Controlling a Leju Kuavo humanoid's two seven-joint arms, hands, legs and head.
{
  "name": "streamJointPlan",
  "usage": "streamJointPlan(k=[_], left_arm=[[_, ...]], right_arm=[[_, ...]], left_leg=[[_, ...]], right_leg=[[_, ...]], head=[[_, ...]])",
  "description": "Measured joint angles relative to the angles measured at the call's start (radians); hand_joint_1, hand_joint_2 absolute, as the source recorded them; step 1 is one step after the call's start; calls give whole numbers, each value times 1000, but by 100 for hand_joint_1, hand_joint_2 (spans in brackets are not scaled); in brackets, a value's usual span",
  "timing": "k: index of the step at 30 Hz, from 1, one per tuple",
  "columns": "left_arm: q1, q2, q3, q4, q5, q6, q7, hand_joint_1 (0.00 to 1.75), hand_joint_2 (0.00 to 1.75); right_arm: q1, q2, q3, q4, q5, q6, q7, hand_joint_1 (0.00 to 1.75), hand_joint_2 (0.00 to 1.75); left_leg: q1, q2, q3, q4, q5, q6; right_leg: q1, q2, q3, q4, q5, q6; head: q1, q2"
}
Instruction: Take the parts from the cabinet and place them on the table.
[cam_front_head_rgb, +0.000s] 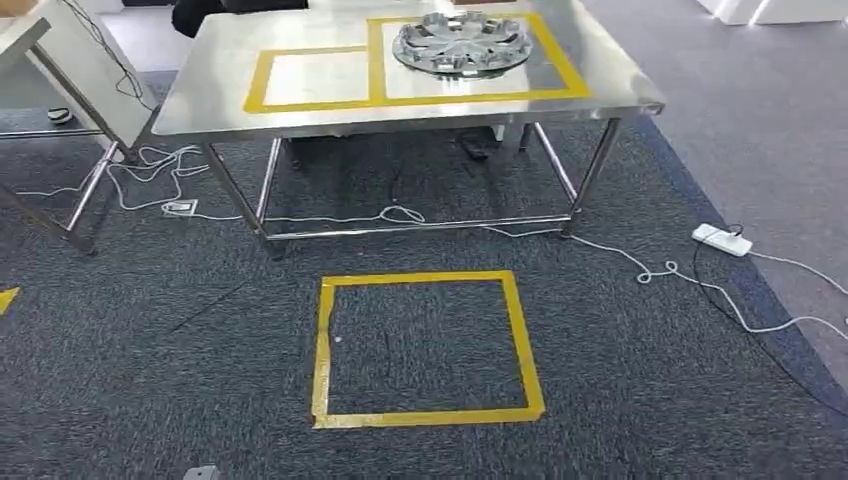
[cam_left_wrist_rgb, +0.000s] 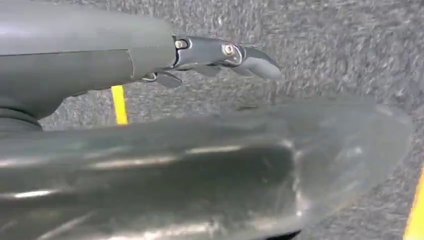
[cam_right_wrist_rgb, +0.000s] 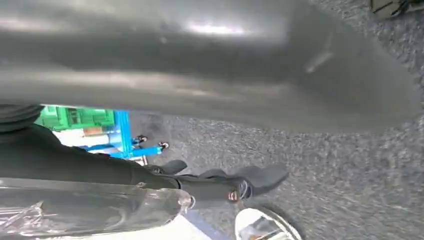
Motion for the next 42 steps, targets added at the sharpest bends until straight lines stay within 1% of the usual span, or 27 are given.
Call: streamJointPlan(k=[2, 3, 4, 5, 6, 7, 8, 9, 11, 12, 13, 14, 17, 23, 26, 27, 28, 29, 32, 33, 34, 36, 37, 38, 39, 40, 42], left_arm=[[-1, 0, -6, 0, -1, 2, -3, 0, 0], [0, -1, -8, 0, -2, 2, -3, 0, 0], [1, -1, -10, 0, -2, 2, -3, 0, 0], [1, -1, -12, 0, -2, 3, -4, 0, 0], [1, -1, -13, 0, -3, 4, -4, 0, 0], [0, -1, -13, 0, -3, 4, -4, 0, 0], [-1, 0, -14, 0, -3, 5, -4, 0, 0], [-3, 0, -14, 0, -3, 5, -4, 0, 0], [-5, -1, -14, 0, -3, 8, -3, 0, 0], [-3, -3, -14, 0, -3, 8, -3, 0, 0], [-2, -2, -14, 0, -3, 8, -3, 0, 0], [-1, -1, -14, 0, -3, 8, -3, 0, 0], [-2, -1, -14, 0, -3, 5, -3, 0, 0], [-2, 0, -14, 0, 0, -1, -6, 0, 0], [-2, 2, -14, 0, 2, -1, -8, 0, 0], [-2, 2, -14, 0, 2, -1, -9, 0, 0], [-2, 0, -14, 0, 2, -1, -9, 0, 0], [-2, 0, -14, 0, 3, -1, -10, 0, 0], [0, 0, -14, 0, 3, -1, -10, 0, 0], [1, 0, -14, 0, 3, -1, -10, 0, 0], [2, 0, -14, 0, 3, -1, -10, 0, 0], [1, 0, -14, 0, 3, -2, -10, 0, 0], [0, 0, -14, 0, 3, -2, -10, 0, 0], [-1, 5, -14, 0, 4, -1, -10, 0, 0], [-1, 3, -14, 0, 3, -1, -10, 0, 0], [-1, 3, -14, 0, 3, -1, -10, 0, 0], [3, 3, -14, 0, 3, -1, -10, 0, 0]], right_arm=[[2, -1, 0, 0, -1, 3, -2, 0, 0], [2, -1, 0, 0, -2, 5, -2, 0, 0], [3, -1, 0, 0, -3, 5, -2, 0, 0], [5, -1, 0, 0, -3, 6, -3, 0, 0], [6, -1, 0, 0, -5, 7, -3, 0, 0], [7, 0, 0, 0, -6, 7, -3, 0, 0], [6, 0, 0, 0, -6, 8, -3, 0, 0], [6, -1, 0, 0, -8, 8, -3, 0, 0], [4, -1, 0, 0, -14, 11, -8, 0, 0], [3, -1, 0, 0, -16, 14, -10, 0, 0], [3, -1, 0, 0, -18, 20, -16, 0, 0], [4, -1, 0, 0, -20, 29, -24, 0, 0], [4, 0, -1, 0, -26, 42, -46, 0, 0], [5, 0, -8, 0, -43, 79, -66, 0, 0], [5, 1, -9, 0, -41, 79, -68, 0, 0], [5, 1, -9, 0, -39, 78, -69, 0, 0], [6, 0, -9, 0, -38, 77, -69, 0, 0], [5, 0, -9, 0, -37, 77, -70, 0, 0], [6, 0, -9, 0, -35, 77, -70, 0, 0], [8, 1, -9, 0, -35, 77, -70, 0, 0], [9, 0, -9, 0, -35, 77, -70, 0, 0], [10, 0, -10, 0, -35, 77, -70, 0, 0], [10, 0, -10, 0, -34, 77, -70, 0, 0], [8, 4, -10, 1, -34, 77, -71, 0, 0], [8, 6, -10, 2, -34, 78, -72, 0, 0], [9, 6, -11, 2, -34, 77, -71, 0, 0], [10, 5, -11, 2, -35, 77, -70, 0, 0]], left_leg=[[2, 0, -55, 164, -105, -7], [2, 0, -75, 237, -129, -8], [2, 0, -74, 263, -122, -8], [1, 0, -46, 240, -101, -6], [1, 0, 0, 175, -71, -3], [1, 0, 66, 77, -38, 2], [1, 0, 129, -13, -23, 8], [-2, 0, 167, -70, -34, 13], [-1, 0, 158, -78, -33, 17], [-1, 0, 155, -77, -32, 15], [-2, 0, 154, -77, -32, 16], [-4, 0, 153, -77, -30, 20], [-11, 0, 144, -76, -23, 31], [-16, 0, 128, -72, -12, 41], [-21, -1, 119, -66, -9, 58], [-14, -2, 121, -79, 0, 63], [-8, -2, 126, -90, 10, 62], [-6, -4, 122, -90, 14, 67], [-3, -15, 106, -89, 23, 60], [-1, -22, 101, -88, 27, 55], [2, -31, 97, -87, 30, 49], [12, -52, 88, -79, 35, 36], [16, -64, 82, -70, 35, 26], [11, -72, 71, -56, 34, 13], [11, -81, 67, -50, 34, 9], [11, -87, 66, -56, 39, 2], [18, -104, 60, -60, 51, -13]], right_leg=[[1, 0, -17, 1, 17, -2], [2, 0, -29, 2, 26, -2], [2, 0, -38, 3, 33, -1], [3, 0, -45, 3, 39, 1], [3, 0, -51, 4, 43, 3], [3, 0, -54, 5, 46, 6], [2, 0, -54, 6, 48, 9], [8, 0, -61, 10, 49, 14], [9, 0, -66, 14, 54, 23], [11, 1, -71, 17, 49, 0], [11, 0, -75, 16, 52, -2], [9, -1, -75, 12, 54, 1], [2, 0, -80, 5, 72, 28], [-3, 0, -88, 4, 85, 41], [-8, -3, -88, -1, 94, 54], [-5, -5, -88, -1, 95, 57], [-5, -1, -96, 12, 81, 58], [-5, 0, -115, 54, 39, 62], [-12, 0, -210, 301, -92, 73], [-14, 0, -220, 338, -102, 76], [-17, 0, -202, 318, -87, 79], [-26, 7, -106, 163, -18, 89], [-37, 39, -48, 71, 11, 99], [-44, 107, -26, 24, -13, 111], [-44, 89, -31, 29, -6, 73], [-38, 79, -33, 38, -8, 61], [-31, 60, -32, 45, -3, 43]], head=[[-1, 0], [-1, 0], [-1, 0], [-1, 0], [-1, 0], [-2, 0], [-2, 0], [-1, 0], [-1, 0], [2, 0], [3, 0], [4, 0], [3, 0], [3, 0], [1, 0], [2, 0], [2, 0], [7, 0], [10, 0], [10, 0], [9, 0], [9, 0], [10, 0], [16, 0], [15, 0], [5, 0], [5, 0]])
